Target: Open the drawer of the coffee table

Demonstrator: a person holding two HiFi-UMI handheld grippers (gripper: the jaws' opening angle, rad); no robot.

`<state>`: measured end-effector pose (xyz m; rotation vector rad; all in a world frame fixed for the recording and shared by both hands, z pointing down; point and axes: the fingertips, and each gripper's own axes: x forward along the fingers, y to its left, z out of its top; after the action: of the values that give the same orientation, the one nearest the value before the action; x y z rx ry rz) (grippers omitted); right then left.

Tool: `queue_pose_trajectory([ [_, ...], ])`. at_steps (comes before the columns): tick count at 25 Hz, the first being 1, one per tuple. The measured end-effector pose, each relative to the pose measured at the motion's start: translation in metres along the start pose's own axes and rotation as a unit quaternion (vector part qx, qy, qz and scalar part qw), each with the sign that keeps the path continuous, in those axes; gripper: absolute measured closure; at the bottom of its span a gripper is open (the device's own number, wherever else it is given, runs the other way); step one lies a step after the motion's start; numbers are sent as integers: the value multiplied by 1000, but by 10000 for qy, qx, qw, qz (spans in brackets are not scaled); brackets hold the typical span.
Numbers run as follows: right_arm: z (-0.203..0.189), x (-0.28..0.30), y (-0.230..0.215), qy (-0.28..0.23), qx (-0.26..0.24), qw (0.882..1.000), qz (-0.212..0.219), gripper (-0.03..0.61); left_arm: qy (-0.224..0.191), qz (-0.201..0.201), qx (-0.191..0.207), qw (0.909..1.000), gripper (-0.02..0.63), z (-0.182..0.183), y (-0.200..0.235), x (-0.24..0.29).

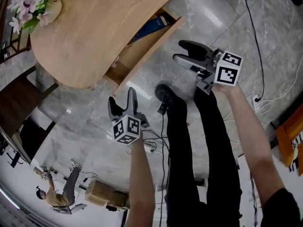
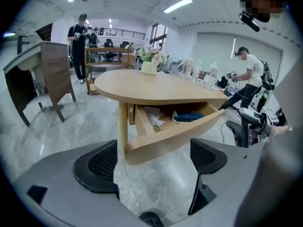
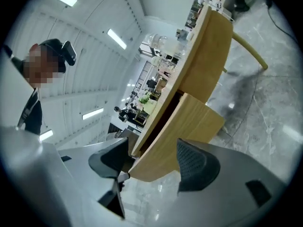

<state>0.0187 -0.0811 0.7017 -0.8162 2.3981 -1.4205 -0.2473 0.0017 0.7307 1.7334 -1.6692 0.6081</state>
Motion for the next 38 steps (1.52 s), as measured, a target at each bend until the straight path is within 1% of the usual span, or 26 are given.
queue_pose_trajectory([
  [2, 6, 2, 7, 260, -517, 9983, -103, 279, 24, -6, 172, 9998, 124, 3, -1, -4],
  [4, 10, 4, 11, 585, -1135, 9915, -253, 279, 114, -30, 534, 9985, 124, 4, 0, -7],
  [5, 14, 4, 12, 751, -1483, 9855, -342, 279, 156, -32, 752, 9970, 124, 5, 1, -8],
  [6, 18, 5, 13, 926, -1877, 9769, -437, 279, 197, -16, 995, 9948, 124, 7, 2, -8],
  [7, 22, 6, 13, 1134, -2342, 9641, -528, 279, 241, 14, 1282, 9915, 124, 8, 3, -8],
  [8, 24, 7, 15, 1405, -2888, 9451, -597, 279, 296, 52, 1630, 9862, 124, 10, 4, -8],
  [9, 23, 9, 17, 1737, -3482, 9191, -624, 279, 362, 81, 2041, 9783, 124, 13, 4, -7],
  [11, 16, 14, 23, 2413, -4528, 8568, -521, 279, 468, 54, 2882, 9564, 124, 18, -3, -6],
  [13, 7, 22, 29, 2888, -5189, 8040, -309, 279, 530, -35, 3527, 9342, 124, 21, -16, -2],
  [16, -8, 39, 31, 3367, -5972, 7280, 4, 279, 646, -213, 4225, 9038, 124, 20, -42, 7],
  [17, -12, 44, 31, 3495, -6154, 7064, 90, 279, 676, -290, 4406, 8947, 124, 20, -51, 12],
  [19, -19, 52, 31, 3708, -6437, 6691, 216, 279, 736, -471, 4690, 8789, 124, 18, -69, 20],
  [22, -31, 58, 25, 4031, -6814, 6100, 336, 279, 828, -671, 4971, 8611, 126, 14, -88, 29],
  [24, -41, 63, 17, 4243, -7010, 5719, 387, 281, 911, -714, 5116, 8514, 126, 12, -92, 36],
  [26, -48, 68, 10, 4380, -7164, 5416, 408, 285, 1027, -768, 5174, 8461, 138, 10, -93, 43],
  [27, -51, 71, 8, 4423, -7242, 5274, 416, 302, 1082, -797, 5180, 8448, 158, 9, -93, 46],
  [28, -53, 74, 6, 4450, -7315, 5149, 424, 370, 1118, -815, 5186, 8438, 183, 9, -93, 48],
  [29, -55, 77, 3, 4473, -7363, 5059, 433, 438, 1136, -820, 5202, 8425, 206, 9, -93, 50],
  [30, -58, 79, 1, 4506, -7381, 5002, 445, 451, 1142, -816, 5233, 8405, 232, 8, -93, 52],
  [32, -63, 82, -4, 4610, -7385, 4899, 469, 457, 1152, -814, 5322, 8348, 307, 7, -94, 55],
  [34, -66, 82, -7, 4719, -7388, 4786, 492, 465, 1157, -837, 5395, 8298, 337, 5, -95, 57],
  [35, -66, 82, -7, 4755, -7388, 4749, 500, 466, 1144, -838, 5427, 8279, 361, 5, -95, 57],
  [36, -66, 83, -6, 4777, -7389, 4726, 499, 468, 1117, -818, 5461, 8262, 400, 6, -94, 57],
  [38, -66, 85, -4, 4803, -7391, 4699, 477, 471, 1055, -737, 5502, 8251, 463, 10, -90, 58],
])
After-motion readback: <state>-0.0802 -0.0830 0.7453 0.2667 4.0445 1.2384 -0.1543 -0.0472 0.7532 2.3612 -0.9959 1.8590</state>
